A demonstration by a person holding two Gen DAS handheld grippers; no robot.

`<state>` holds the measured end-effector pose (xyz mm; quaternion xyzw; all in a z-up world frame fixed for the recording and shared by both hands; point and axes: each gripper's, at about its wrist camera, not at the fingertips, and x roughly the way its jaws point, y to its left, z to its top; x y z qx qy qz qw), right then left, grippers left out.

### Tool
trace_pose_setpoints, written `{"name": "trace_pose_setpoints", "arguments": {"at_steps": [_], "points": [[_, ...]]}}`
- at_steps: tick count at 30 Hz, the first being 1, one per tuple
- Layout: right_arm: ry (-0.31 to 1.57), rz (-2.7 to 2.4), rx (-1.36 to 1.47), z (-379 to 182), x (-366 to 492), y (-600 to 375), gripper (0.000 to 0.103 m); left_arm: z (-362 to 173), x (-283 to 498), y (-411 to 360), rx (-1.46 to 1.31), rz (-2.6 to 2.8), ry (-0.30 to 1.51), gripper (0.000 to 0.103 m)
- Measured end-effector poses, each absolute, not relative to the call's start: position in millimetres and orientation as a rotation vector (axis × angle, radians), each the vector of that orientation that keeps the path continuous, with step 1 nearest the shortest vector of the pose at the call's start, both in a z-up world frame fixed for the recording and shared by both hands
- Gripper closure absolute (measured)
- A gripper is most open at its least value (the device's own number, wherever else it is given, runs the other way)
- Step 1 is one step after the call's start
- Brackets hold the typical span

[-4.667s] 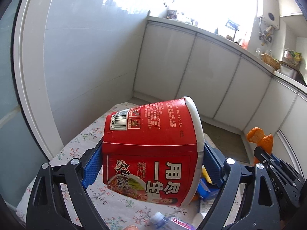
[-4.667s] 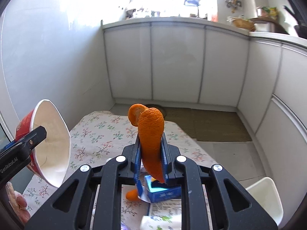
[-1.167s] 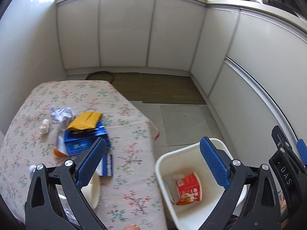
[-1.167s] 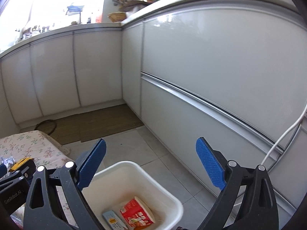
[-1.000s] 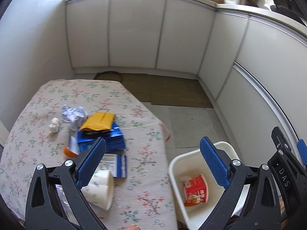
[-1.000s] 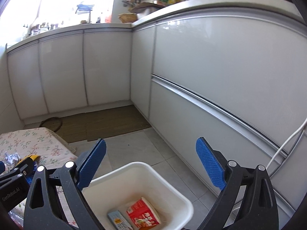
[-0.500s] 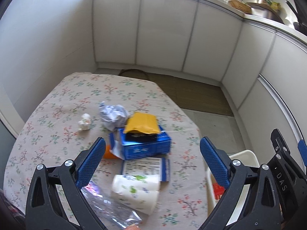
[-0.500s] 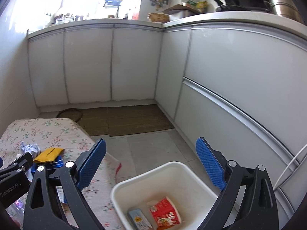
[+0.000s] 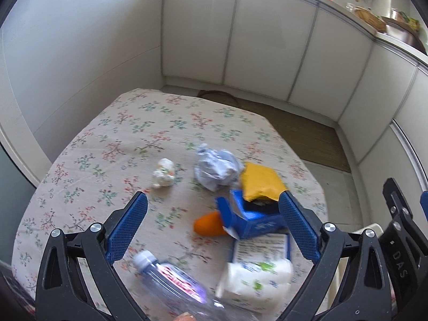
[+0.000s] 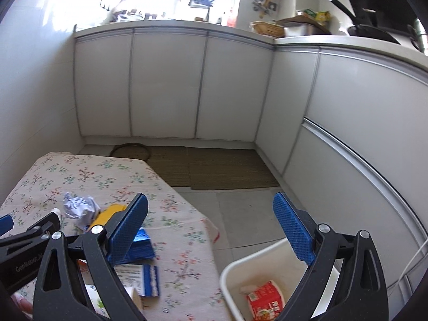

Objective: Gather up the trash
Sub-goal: 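Move both tools back over the table toward the remaining trash, then grasp the white tissue ball with the left tool while the right tool grasps the crumpled paper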

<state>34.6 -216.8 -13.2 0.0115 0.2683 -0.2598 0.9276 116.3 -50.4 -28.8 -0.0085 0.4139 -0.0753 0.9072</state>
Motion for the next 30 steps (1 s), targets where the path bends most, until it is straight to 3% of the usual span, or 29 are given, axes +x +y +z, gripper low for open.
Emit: {"name": "trace_pose_setpoints", "arguments": {"at_steps": [17, 23, 26, 27, 29, 30], "points": [[0.616, -0.384, -0.062, -38, 102, -169, 0.011, -98, 221, -2, 0.053, -0.099, 1.058, 0.009], [0.656, -0.366, -0.056, -48, 112, -172, 0.011, -131, 254, 6, 0.014, -0.124, 1.175, 0.014], [0.674, -0.35, -0.062, -53, 116, -172, 0.011, -140, 264, 6, 0.019, -0.144, 1.189, 0.029], [0.681, -0.341, -0.068, -56, 118, -170, 0.011, -144, 266, 6, 0.017, -0.156, 1.204, 0.042], [0.691, -0.325, -0.082, -59, 120, -167, 0.011, -149, 268, 8, 0.02, -0.15, 1.207, 0.053], [0.697, -0.309, -0.095, -61, 122, -163, 0.011, -148, 267, 9, 0.03, -0.141, 1.191, 0.063]]}}
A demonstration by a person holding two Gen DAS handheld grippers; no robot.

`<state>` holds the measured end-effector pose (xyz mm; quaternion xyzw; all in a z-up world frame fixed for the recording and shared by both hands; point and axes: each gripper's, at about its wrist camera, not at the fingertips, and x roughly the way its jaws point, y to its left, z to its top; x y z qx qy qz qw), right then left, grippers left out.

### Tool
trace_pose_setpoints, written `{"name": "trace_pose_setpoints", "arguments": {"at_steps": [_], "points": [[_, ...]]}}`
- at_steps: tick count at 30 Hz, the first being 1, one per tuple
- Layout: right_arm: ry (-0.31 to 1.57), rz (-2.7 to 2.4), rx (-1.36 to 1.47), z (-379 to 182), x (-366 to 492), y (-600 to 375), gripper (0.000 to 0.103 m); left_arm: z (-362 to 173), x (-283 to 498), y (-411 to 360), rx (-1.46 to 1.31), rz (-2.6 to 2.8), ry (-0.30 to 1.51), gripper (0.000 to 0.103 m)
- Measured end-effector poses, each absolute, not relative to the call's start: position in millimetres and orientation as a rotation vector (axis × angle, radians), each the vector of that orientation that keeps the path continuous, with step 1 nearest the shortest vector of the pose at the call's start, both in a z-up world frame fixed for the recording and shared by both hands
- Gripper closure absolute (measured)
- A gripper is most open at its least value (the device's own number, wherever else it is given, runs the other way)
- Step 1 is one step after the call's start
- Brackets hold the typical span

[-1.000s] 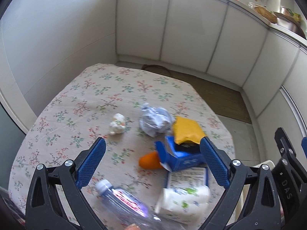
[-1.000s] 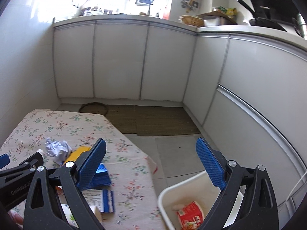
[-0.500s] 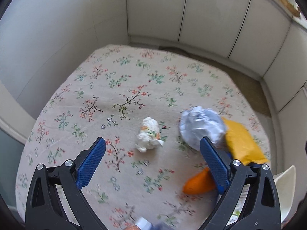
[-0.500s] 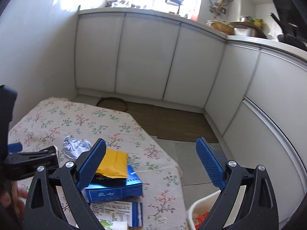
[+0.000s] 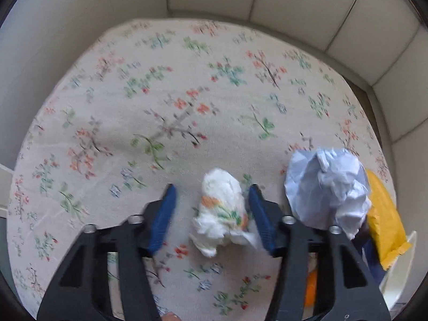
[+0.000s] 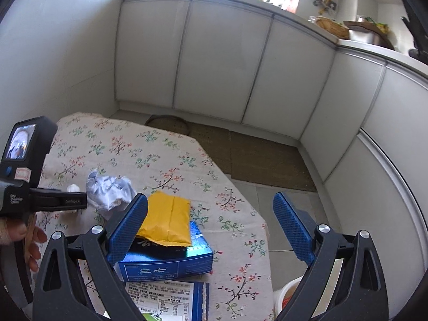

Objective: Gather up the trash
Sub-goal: 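Grasp the white tissue ball with the left tool while the right tool grasps the crumpled paper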

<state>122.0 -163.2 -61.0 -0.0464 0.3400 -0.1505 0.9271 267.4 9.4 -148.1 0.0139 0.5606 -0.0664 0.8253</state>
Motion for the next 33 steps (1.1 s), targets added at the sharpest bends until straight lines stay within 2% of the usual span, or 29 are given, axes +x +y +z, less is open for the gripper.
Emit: {"name": "trace_pose_setpoints", "arguments": {"at_steps": [1, 2, 9, 20, 29, 31, 32, 33], "points": [[0.7, -0.298, -0.103, -62, 123, -161, 0.011, -148, 267, 11, 0.027, -0.143, 1.188, 0.073], [0.705, -0.285, -0.113, -63, 124, -158, 0.011, -147, 267, 15, 0.004, -0.15, 1.184, 0.073], [0.751, -0.152, -0.247, -71, 157, -129, 0.011, -129, 256, 50, -0.103, -0.17, 1.187, 0.074], [1.042, 0.098, -0.267, -106, 230, -93, 0.009, -68, 227, 91, -0.188, -0.201, 1.109, 0.074], [1.164, 0.076, -0.264, -131, 257, -92, 0.009, -64, 230, 105, -0.237, -0.215, 1.092, 0.074], [1.177, 0.075, -0.271, -136, 258, -90, 0.014, -67, 231, 105, -0.237, -0.219, 1.1, 0.074], [1.189, 0.082, -0.264, -138, 259, -90, 0.029, -67, 231, 106, -0.238, -0.22, 1.103, 0.074], [1.215, 0.095, -0.237, -142, 260, -91, 0.037, -68, 232, 106, -0.242, -0.221, 1.104, 0.074]]}}
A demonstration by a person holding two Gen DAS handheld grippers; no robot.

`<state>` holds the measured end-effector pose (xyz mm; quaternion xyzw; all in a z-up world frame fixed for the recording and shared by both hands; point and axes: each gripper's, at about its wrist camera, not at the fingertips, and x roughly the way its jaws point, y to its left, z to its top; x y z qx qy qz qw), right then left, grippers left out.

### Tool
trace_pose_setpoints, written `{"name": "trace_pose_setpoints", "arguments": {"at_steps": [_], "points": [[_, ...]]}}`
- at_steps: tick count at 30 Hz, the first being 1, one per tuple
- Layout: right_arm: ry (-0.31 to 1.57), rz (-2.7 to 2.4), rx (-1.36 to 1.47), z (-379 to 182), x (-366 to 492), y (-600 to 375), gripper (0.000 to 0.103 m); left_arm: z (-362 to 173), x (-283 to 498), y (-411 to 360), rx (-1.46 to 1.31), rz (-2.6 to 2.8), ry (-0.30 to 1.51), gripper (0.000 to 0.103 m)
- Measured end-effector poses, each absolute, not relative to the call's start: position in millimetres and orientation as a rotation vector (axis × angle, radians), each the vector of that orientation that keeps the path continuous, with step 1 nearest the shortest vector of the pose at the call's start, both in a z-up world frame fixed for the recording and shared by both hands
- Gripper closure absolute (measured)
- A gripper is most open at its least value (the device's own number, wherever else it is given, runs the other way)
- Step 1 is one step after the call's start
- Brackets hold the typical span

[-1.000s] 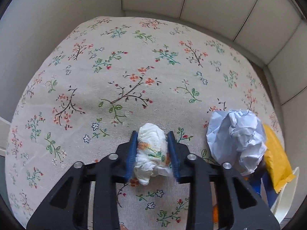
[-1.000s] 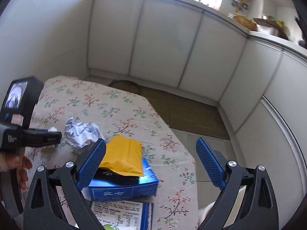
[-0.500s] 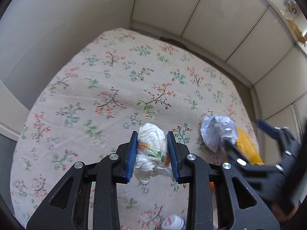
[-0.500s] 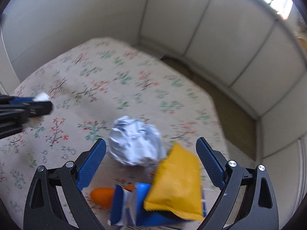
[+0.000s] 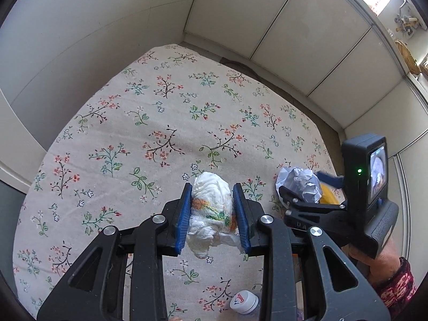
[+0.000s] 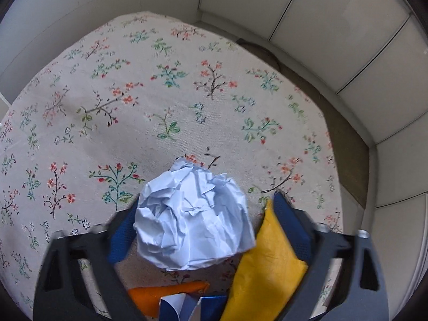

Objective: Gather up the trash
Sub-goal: 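Grasp the white tissue ball with the left tool while the right tool grasps the crumpled paper, then lift both crumpled items and carry them over the white bin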

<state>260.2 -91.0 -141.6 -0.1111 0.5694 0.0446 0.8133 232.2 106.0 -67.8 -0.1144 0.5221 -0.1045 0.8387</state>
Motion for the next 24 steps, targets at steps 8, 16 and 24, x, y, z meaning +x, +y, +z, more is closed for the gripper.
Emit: {"name": "trace_pose_setpoints", "arguments": {"at_steps": [8, 16, 24], "points": [[1.181, 0.083, -0.197, -135, 259, -90, 0.044, -72, 235, 108, -0.245, -0.209, 1.114, 0.074], [1.107, 0.075, -0.164, -109, 265, -75, 0.045, -72, 235, 109, -0.269, -0.188, 1.104, 0.074], [0.985, 0.035, -0.05, -67, 266, -68, 0.044, -63, 234, 117, -0.289, -0.151, 1.059, 0.074]]}}
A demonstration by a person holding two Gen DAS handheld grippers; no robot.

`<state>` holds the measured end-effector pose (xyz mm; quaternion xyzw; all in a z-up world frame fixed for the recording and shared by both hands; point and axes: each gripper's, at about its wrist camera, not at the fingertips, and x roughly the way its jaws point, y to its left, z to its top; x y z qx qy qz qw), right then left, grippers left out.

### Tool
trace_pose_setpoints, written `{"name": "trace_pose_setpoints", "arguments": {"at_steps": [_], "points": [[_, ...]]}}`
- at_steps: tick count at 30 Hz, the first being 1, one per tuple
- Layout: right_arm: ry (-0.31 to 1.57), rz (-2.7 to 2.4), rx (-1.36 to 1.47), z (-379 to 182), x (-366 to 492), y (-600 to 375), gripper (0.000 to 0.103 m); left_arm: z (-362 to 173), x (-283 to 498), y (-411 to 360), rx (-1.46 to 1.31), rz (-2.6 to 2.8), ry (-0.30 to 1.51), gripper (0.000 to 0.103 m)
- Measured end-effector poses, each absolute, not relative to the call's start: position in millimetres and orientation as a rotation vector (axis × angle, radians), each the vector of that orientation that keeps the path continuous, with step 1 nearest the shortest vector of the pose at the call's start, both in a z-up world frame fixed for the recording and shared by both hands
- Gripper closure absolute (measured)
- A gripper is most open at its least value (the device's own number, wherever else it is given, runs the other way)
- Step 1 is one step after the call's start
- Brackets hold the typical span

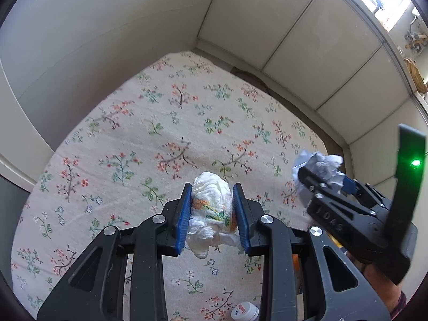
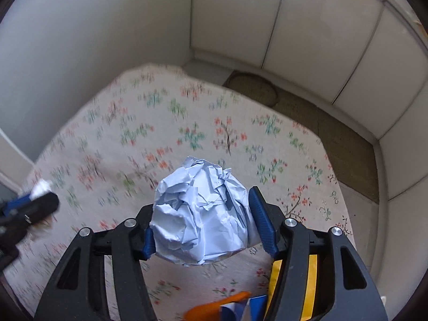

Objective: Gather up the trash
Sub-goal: 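Lift both crumpled items and carry them over the white bin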

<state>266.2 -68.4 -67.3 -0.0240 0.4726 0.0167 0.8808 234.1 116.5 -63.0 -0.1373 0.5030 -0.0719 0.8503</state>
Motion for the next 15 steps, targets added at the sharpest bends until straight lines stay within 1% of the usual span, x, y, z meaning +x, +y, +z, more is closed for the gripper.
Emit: {"name": "trace_pose_setpoints", "arguments": {"at_steps": [4, 10, 15], "points": [[0.907, -0.009, 0.006, -47, 258, -65, 0.044, -50, 231, 119, -0.287, -0.14, 1.005, 0.074], [0.76, -0.089, -0.003, -19, 234, -57, 0.044, -27, 221, 119, -0.262, -0.109, 0.902, 0.074], [0.654, -0.155, -0.003, -3, 208, -57, 0.044, -2, 207, 115, -0.222, -0.084, 0.782, 0.074]]}}
